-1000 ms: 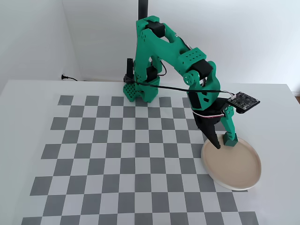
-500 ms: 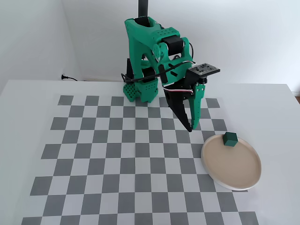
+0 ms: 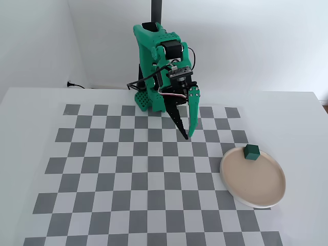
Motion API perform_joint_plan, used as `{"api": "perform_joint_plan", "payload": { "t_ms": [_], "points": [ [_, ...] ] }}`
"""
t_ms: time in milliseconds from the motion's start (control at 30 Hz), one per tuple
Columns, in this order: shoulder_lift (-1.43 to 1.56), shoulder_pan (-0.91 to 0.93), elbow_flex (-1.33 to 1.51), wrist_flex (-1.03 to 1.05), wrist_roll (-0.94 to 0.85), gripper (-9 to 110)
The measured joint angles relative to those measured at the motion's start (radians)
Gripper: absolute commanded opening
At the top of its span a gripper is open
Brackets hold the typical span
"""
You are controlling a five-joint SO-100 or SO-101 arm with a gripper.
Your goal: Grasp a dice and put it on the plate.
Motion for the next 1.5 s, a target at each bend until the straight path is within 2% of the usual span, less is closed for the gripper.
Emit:
{"api": "perform_joint_plan", "payload": {
  "t_ms": [467, 900, 1500],
  "points": [
    [0.181, 0.031, 0.19, -0.037, 0.327, -4],
    [0.253, 0.112, 0.281, -0.04, 0.723, -4],
    [0.477, 0.218, 0.442, 0.064, 1.009, -5]
  ]
}}
